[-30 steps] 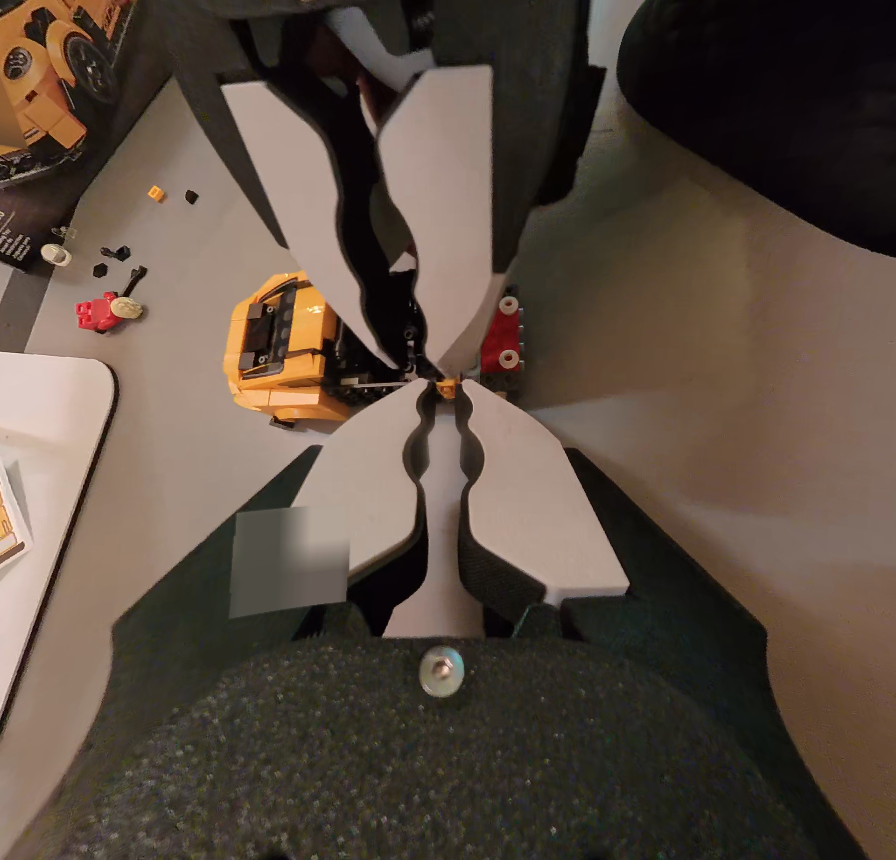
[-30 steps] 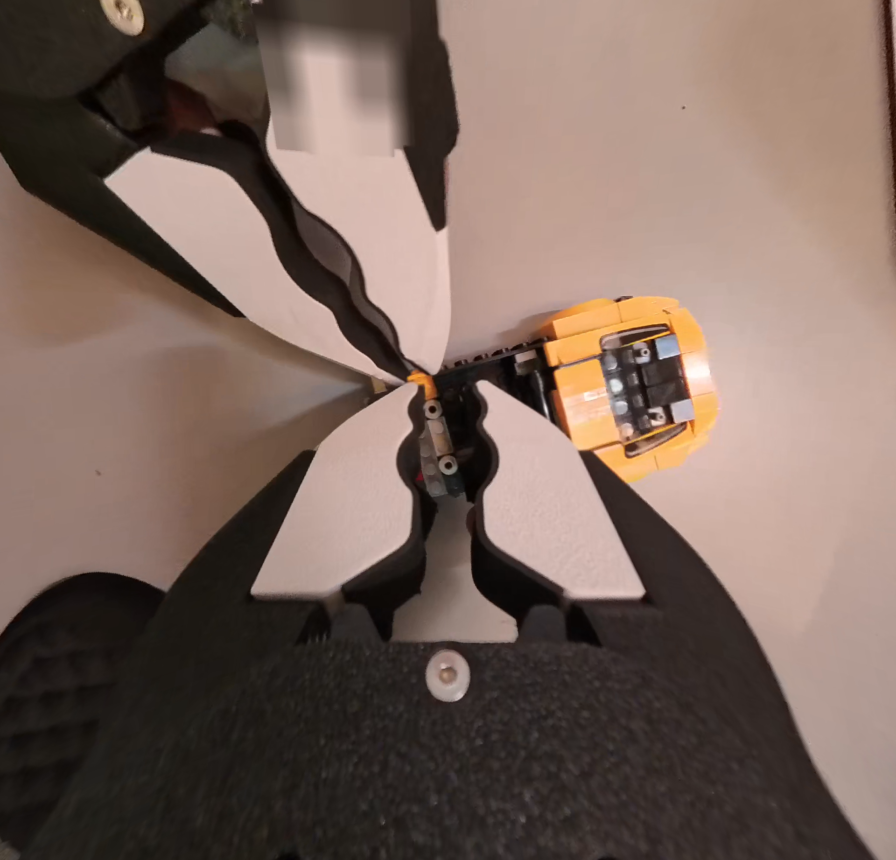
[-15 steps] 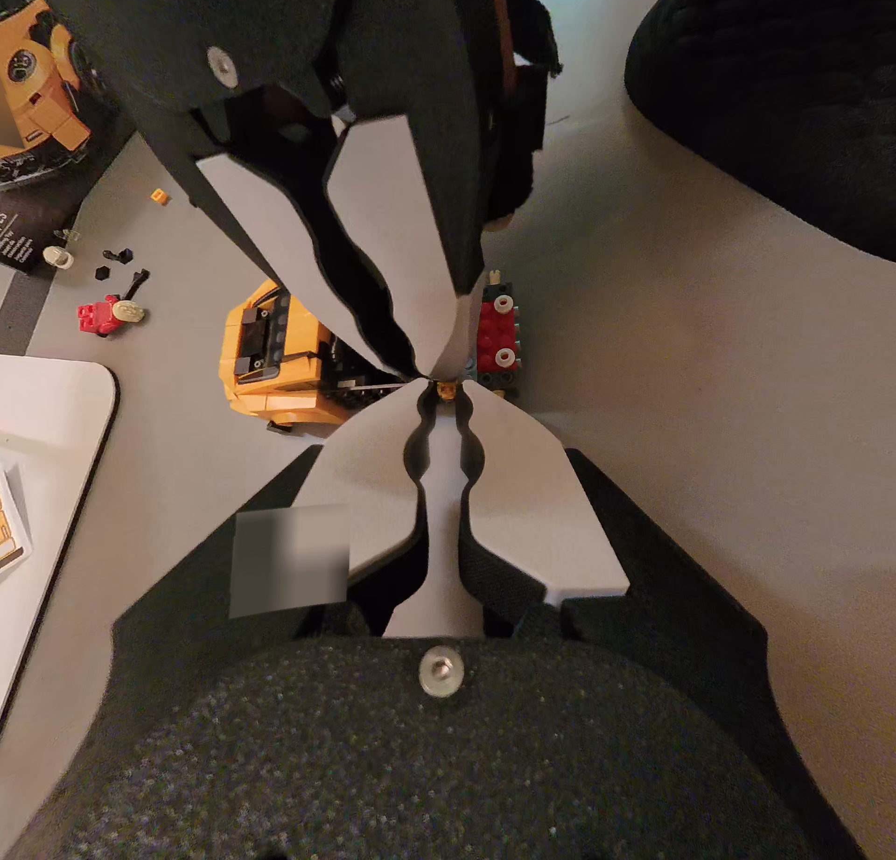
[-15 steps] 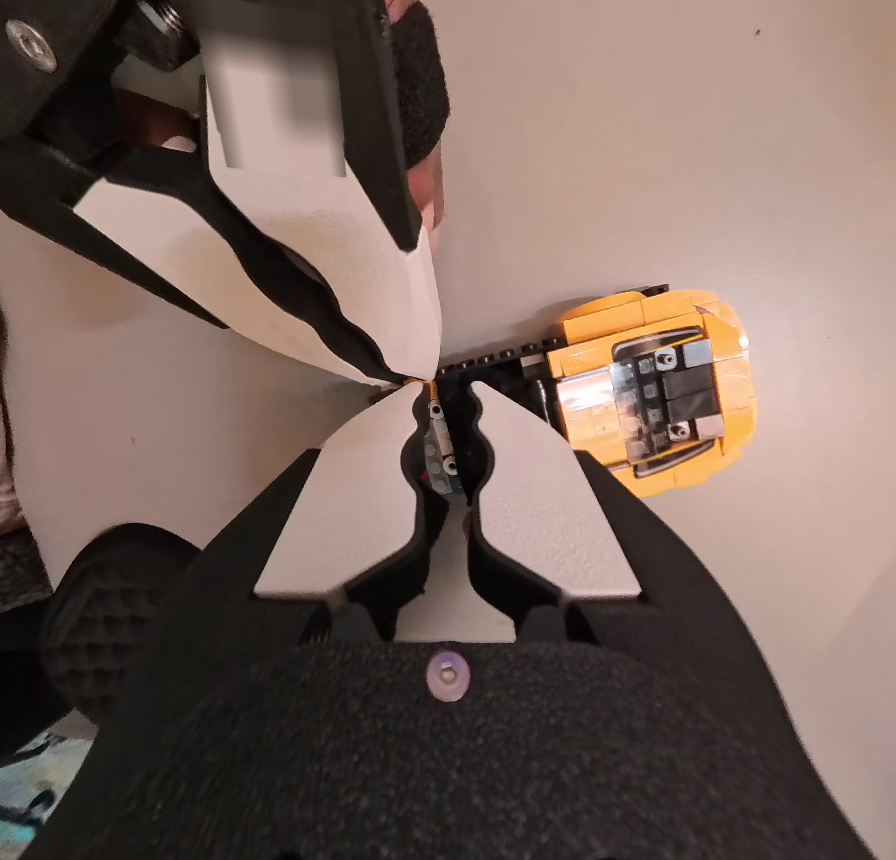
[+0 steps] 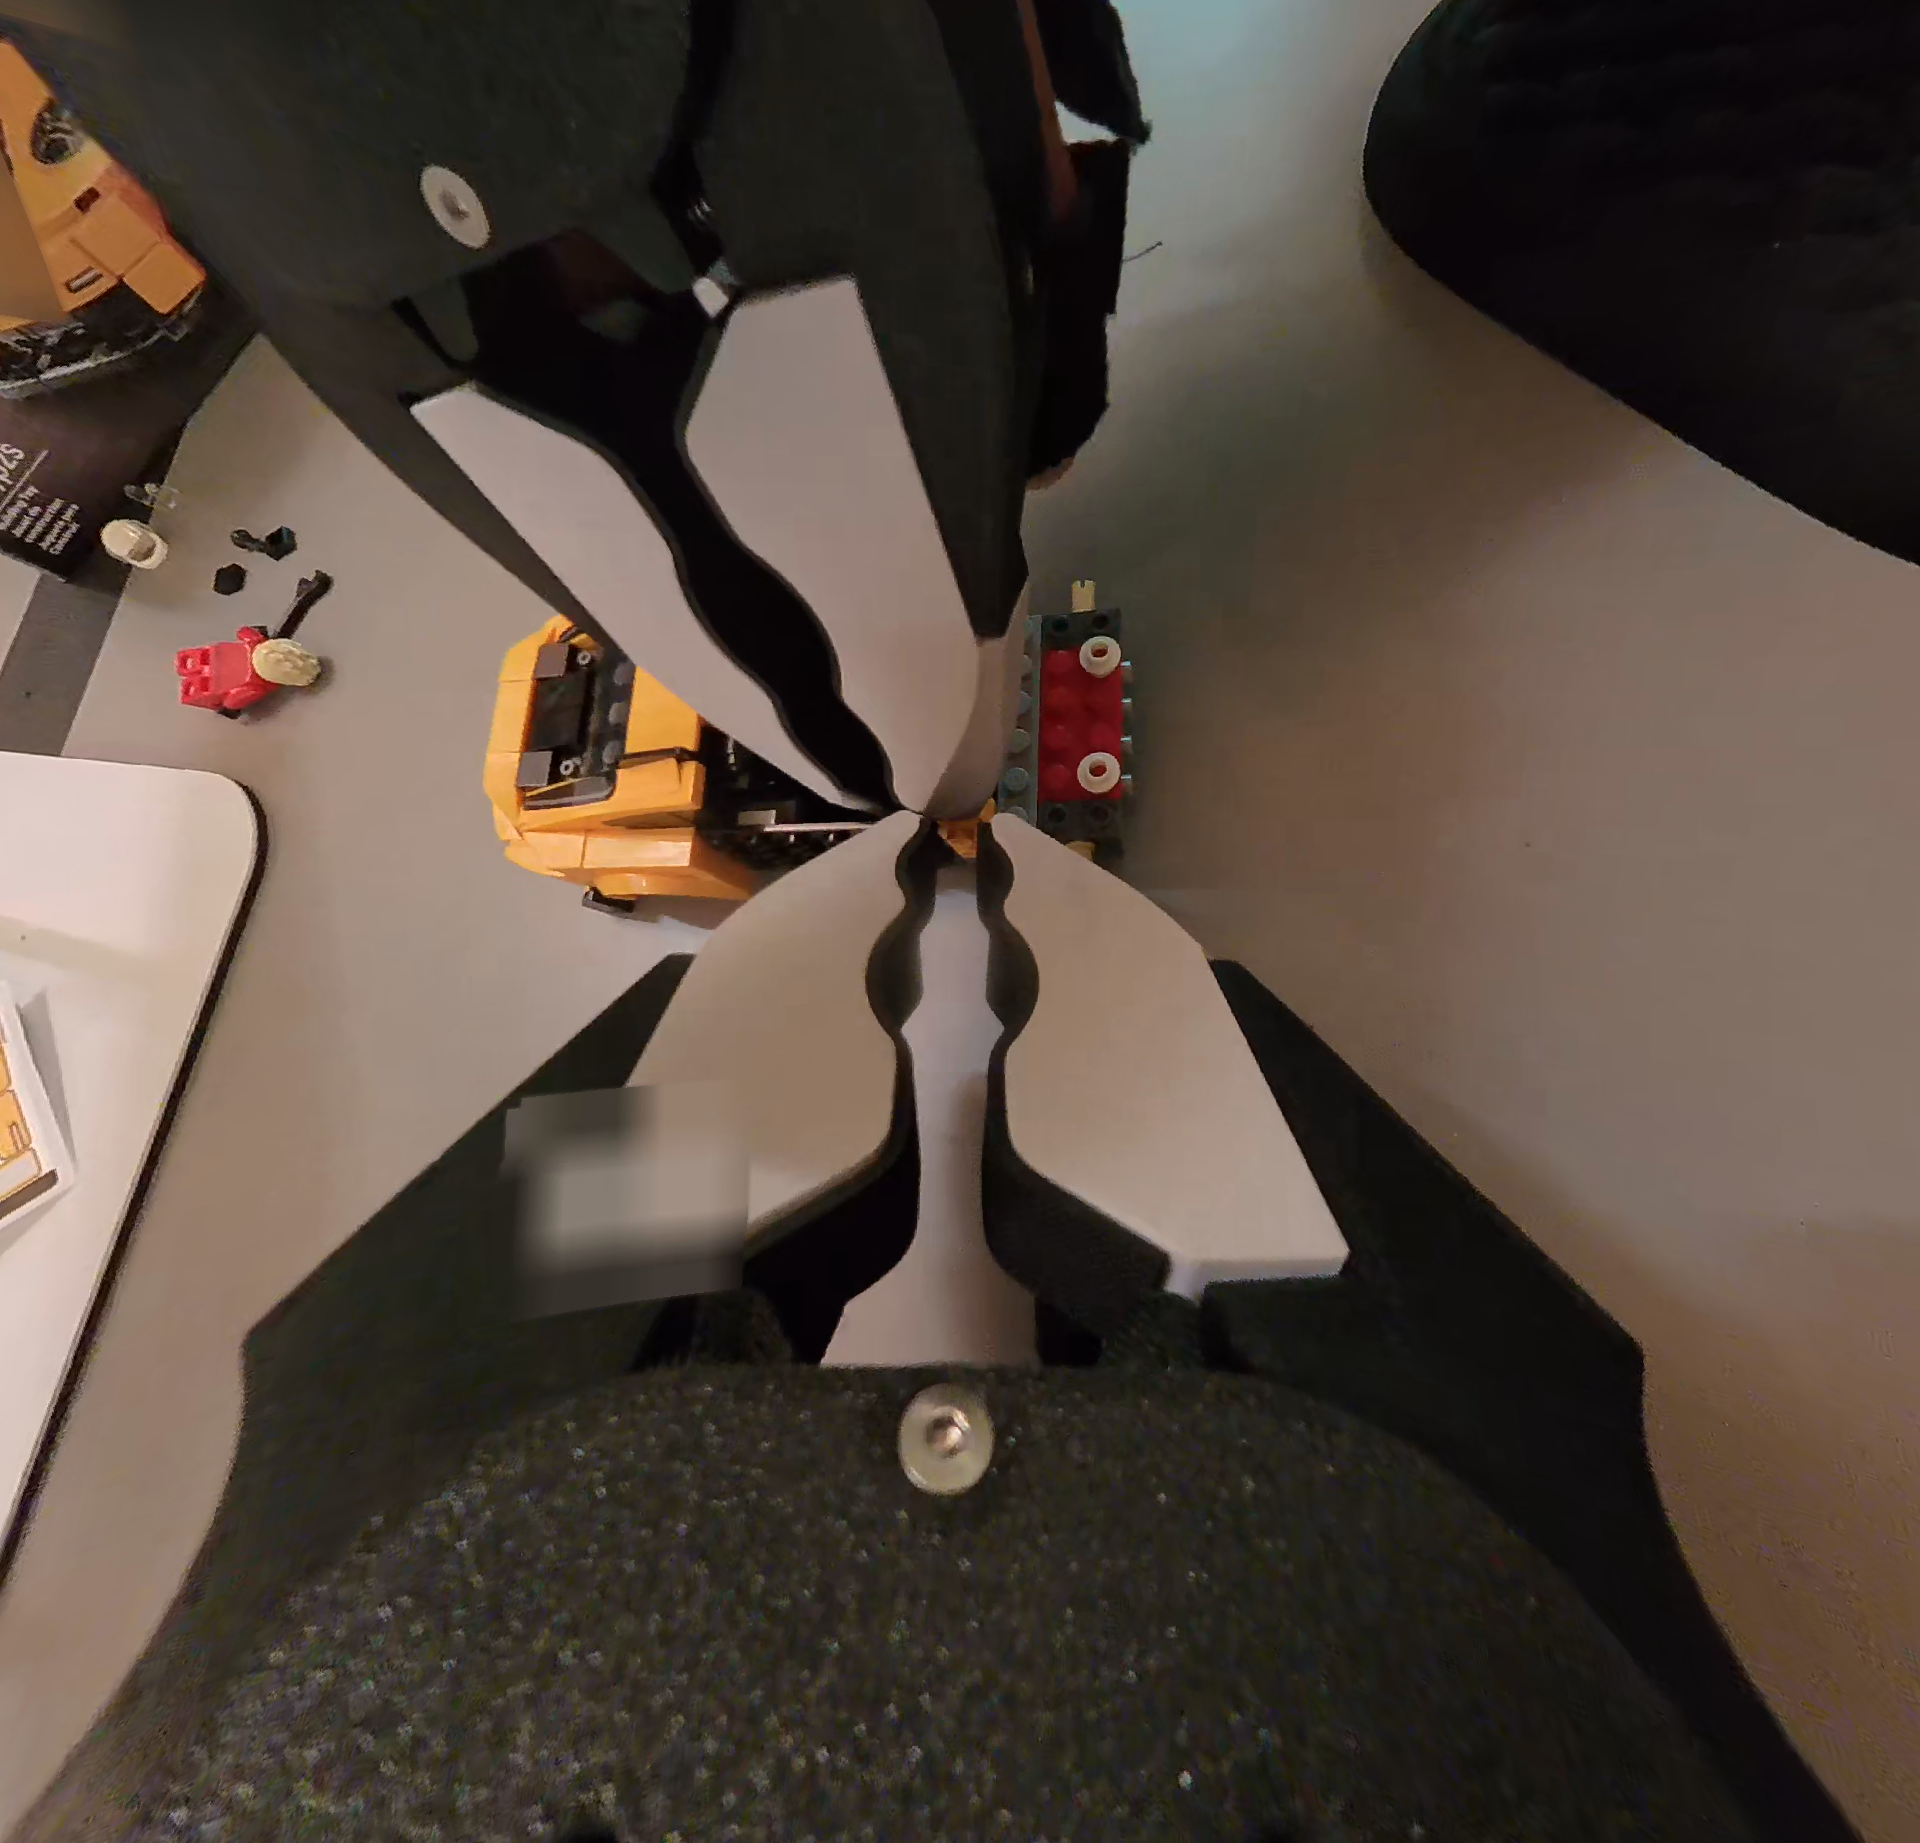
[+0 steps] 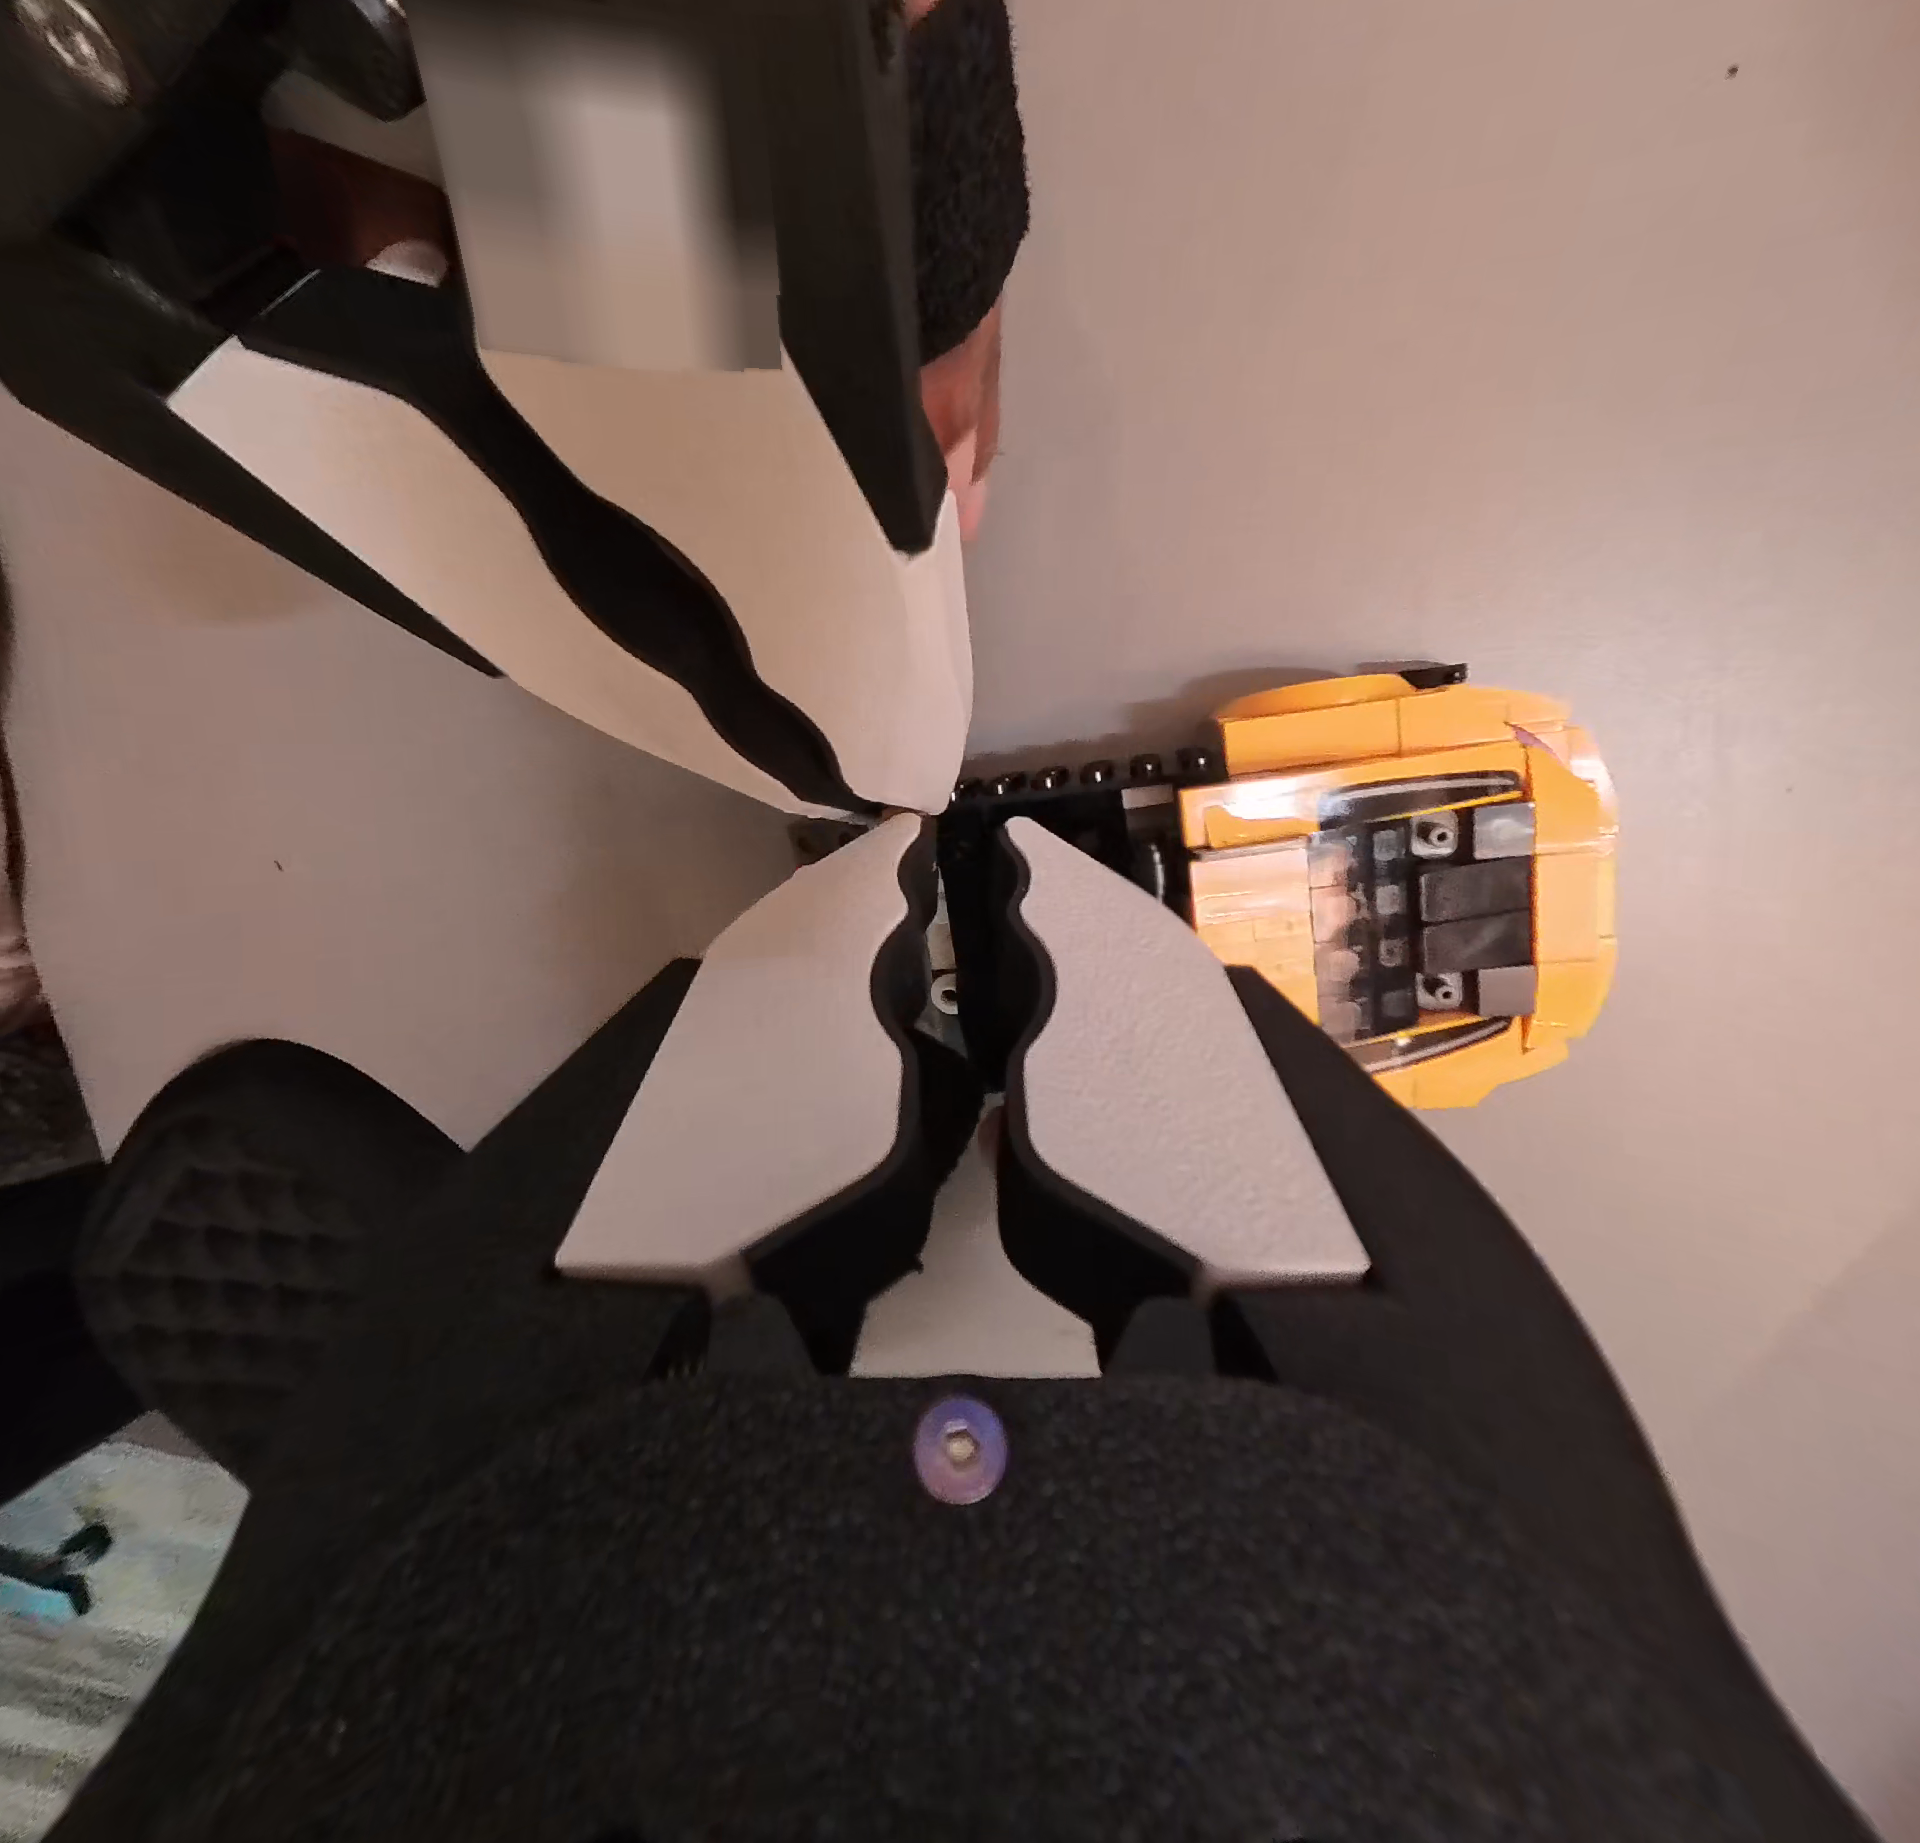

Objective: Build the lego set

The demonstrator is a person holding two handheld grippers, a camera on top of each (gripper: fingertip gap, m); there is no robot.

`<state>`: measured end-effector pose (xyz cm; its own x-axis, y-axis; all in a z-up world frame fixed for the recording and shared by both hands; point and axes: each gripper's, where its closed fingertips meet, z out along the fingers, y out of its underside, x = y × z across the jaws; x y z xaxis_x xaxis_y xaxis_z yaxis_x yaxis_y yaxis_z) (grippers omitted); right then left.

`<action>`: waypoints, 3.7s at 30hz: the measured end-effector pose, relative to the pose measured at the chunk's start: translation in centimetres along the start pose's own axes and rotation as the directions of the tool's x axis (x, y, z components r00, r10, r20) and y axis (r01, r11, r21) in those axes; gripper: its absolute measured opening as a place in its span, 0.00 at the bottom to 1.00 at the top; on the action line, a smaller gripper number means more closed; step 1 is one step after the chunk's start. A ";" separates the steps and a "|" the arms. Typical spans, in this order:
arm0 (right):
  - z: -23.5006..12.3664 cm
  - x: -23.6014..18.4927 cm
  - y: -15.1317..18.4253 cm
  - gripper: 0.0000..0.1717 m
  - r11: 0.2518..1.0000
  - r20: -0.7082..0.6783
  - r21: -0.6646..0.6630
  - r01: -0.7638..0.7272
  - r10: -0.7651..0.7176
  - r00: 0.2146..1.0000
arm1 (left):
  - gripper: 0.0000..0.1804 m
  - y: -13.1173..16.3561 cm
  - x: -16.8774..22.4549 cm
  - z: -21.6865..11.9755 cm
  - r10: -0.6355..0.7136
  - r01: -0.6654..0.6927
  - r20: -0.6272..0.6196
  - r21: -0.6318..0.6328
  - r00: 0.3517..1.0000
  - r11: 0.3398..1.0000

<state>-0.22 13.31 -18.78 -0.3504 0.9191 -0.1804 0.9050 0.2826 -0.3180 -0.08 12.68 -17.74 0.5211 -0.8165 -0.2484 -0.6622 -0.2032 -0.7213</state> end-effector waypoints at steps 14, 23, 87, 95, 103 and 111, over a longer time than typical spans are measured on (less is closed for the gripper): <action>-0.1 0.1 -0.1 0.05 0.998 -0.034 0.052 0.025 -0.023 0.999 | 0.04 -0.1 0.0 0.1 -0.004 0.003 0.024 0.030 1.000 1.000; -1.3 0.3 0.1 0.08 0.996 -0.034 0.085 -0.006 0.009 0.999 | 0.06 -0.3 0.1 0.0 -0.016 0.015 0.013 0.061 1.000 0.998; -3.8 -1.6 -2.2 0.10 0.956 -0.055 0.275 -0.099 0.119 0.991 | 0.04 1.2 -0.5 -0.6 -0.137 0.138 -0.018 0.055 0.990 0.989; -2.3 -2.8 4.5 0.26 0.891 -0.181 0.407 -0.201 0.295 0.938 | 0.12 1.2 1.0 -0.9 -0.189 0.191 -0.051 0.035 0.981 0.981; 0.6 -2.8 3.5 0.08 0.913 -0.223 0.344 -0.220 0.307 0.925 | 0.14 2.5 2.4 -0.2 -0.155 0.153 -0.035 -0.066 0.987 0.986; 2.0 -5.5 -1.5 0.12 0.900 -0.276 0.432 -0.052 0.187 0.943 | 0.27 4.4 2.2 -2.3 -0.221 0.215 -0.019 -0.174 0.975 0.961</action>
<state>-0.18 7.25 -19.18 -0.0946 0.9952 0.0271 0.7289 0.0877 -0.6789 -3.10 8.77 -20.02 0.6444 -0.7615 -0.0701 -0.6179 -0.4646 -0.6343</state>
